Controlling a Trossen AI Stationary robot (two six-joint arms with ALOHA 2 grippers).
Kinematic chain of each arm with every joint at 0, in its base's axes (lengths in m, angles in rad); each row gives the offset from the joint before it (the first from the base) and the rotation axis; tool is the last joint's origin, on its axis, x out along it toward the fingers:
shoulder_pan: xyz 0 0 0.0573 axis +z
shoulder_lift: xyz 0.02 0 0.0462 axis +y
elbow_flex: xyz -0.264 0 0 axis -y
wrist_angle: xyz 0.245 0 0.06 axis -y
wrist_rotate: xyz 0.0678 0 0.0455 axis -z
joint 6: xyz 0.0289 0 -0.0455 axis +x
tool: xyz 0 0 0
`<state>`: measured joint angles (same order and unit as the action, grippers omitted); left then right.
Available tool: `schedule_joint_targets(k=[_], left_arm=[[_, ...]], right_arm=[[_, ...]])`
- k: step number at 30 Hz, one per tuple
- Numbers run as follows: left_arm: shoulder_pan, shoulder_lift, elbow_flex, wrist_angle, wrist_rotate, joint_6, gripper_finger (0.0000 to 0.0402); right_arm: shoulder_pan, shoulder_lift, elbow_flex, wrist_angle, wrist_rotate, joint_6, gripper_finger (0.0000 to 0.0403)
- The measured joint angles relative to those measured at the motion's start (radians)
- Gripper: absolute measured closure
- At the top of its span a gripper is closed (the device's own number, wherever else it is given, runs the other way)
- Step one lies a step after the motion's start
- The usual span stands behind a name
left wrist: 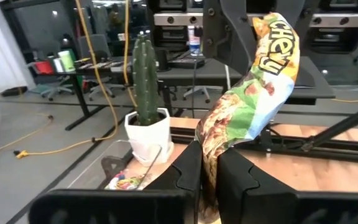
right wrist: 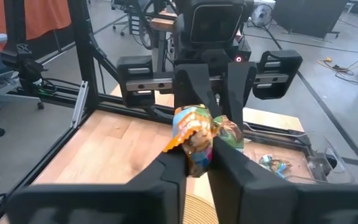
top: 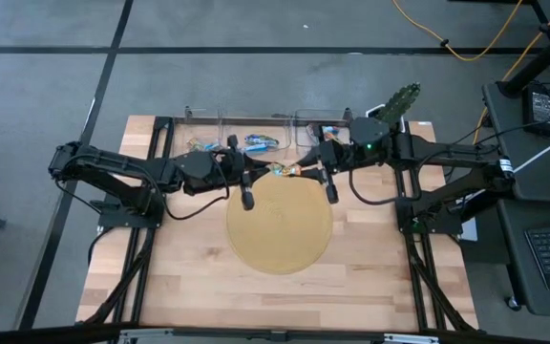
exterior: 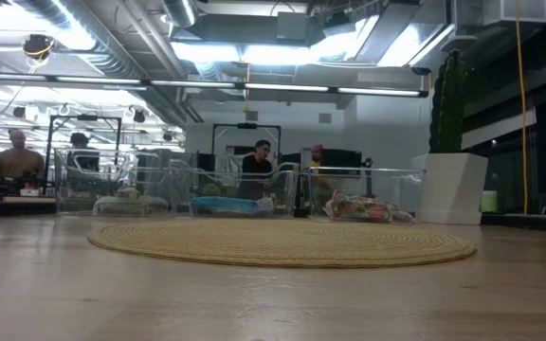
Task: Pick and place Granola Bars by type
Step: Put the yellow granola bar into the left transparent bin
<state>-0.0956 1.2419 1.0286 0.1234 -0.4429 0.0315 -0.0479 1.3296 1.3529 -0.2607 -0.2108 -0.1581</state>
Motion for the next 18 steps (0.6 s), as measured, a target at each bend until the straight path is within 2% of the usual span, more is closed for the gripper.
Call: schedule_joint_targets(k=[7, 12, 18], left_arm=[[-0.006, -0.007, 0.0, -0.039, 0.045, -0.022, 0.0348], [-0.026, -0.06, 0.0, -0.177, 0.07, -0.091, 0.0319], [-0.052, -0.172, -0.001, -0.364, 0.05, -0.168, 0.0295]], right_arm=[[0.001, 0.0, 0.0, 0.0, -0.005, 0.0, 0.0362], [0.001, 0.0, 0.0, -0.007, -0.005, 0.0, 0.0363], [0.001, -0.001, 0.0, -0.015, -0.004, 0.0, 0.0368]])
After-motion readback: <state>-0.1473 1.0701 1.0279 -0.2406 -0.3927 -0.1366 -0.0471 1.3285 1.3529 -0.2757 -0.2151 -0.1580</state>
